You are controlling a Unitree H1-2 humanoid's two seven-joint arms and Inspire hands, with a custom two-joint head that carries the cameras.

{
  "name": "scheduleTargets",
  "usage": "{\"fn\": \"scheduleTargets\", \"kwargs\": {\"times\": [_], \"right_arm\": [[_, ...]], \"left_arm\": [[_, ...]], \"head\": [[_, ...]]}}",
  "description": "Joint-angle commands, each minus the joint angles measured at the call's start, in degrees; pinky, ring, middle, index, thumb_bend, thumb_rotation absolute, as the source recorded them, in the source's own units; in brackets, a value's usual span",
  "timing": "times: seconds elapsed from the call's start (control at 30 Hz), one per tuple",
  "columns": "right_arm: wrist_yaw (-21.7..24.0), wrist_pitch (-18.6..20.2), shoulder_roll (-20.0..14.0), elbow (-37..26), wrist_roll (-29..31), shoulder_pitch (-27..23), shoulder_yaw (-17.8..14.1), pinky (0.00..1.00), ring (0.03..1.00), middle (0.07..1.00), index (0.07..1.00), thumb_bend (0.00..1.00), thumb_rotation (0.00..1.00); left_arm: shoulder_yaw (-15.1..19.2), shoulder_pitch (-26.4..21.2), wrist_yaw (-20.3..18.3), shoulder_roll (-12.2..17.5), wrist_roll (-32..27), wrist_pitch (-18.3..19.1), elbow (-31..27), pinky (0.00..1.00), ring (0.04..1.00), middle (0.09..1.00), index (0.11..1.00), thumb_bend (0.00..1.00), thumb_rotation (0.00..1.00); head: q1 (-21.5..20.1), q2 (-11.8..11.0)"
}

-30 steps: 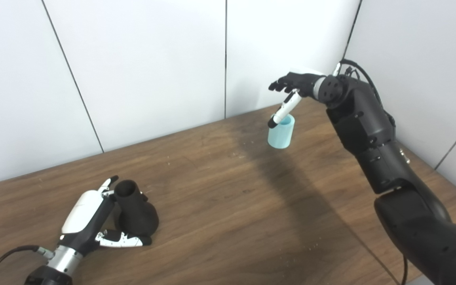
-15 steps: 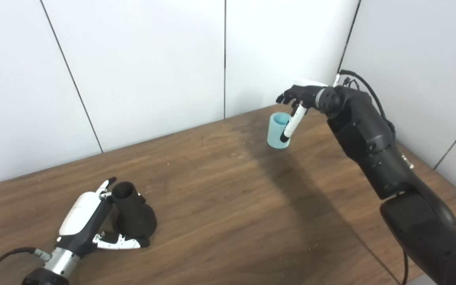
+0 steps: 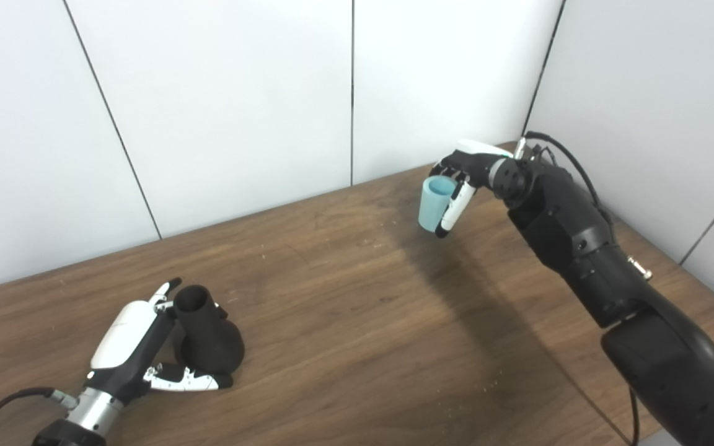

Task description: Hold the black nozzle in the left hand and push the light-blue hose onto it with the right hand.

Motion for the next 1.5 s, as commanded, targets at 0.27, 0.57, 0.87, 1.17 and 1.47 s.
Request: {"fn": "scheduleTargets", "kwargs": {"times": [0.27, 0.57, 0.87, 1.17, 1.47], "right_arm": [[-6.1, -1.1, -1.4, -0.2, 2.4, -2.0, 1.4, 0.61, 0.735, 0.787, 0.782, 0.84, 0.04], [-12.2, -3.8, -1.2, 0.6, 3.6, -1.5, 2.3, 0.53, 0.649, 0.714, 0.734, 0.79, 0.02], [-16.5, -6.6, -1.8, 1.2, 4.7, -1.1, 2.1, 0.46, 0.545, 0.632, 0.674, 0.75, 0.00], [-19.2, -7.5, -1.7, 1.2, 5.6, -0.4, 1.9, 0.46, 0.520, 0.501, 0.622, 0.57, 0.00], [-17.3, -5.9, -2.5, 0.3, 5.7, -0.1, 2.7, 0.44, 0.429, 0.533, 0.603, 0.53, 0.00]], "left_arm": [[-1.7, 5.3, -5.5, 3.8, 4.1, 3.4, 2.5, 0.99, 0.592, 0.467, 0.492, 0.53, 0.00], [-1.6, 5.4, -6.3, 4.2, 3.5, 3.6, 1.3, 0.99, 0.590, 0.467, 0.491, 0.53, 0.00], [-1.9, 5.7, -6.1, 4.1, 3.8, 3.2, 1.5, 1.00, 0.587, 0.468, 0.490, 0.53, 0.00], [-1.9, 5.4, -6.7, 4.4, 2.7, 2.4, 2.1, 1.00, 0.587, 0.480, 0.485, 0.53, 0.00], [-2.0, 5.4, -6.5, 4.3, 3.0, 2.7, 1.9, 0.99, 0.584, 0.479, 0.485, 0.53, 0.00]], "head": [[0.6, 0.4], [0.7, 0.7], [0.8, 0.9], [0.7, 1.0], [0.6, 1.1]]}}
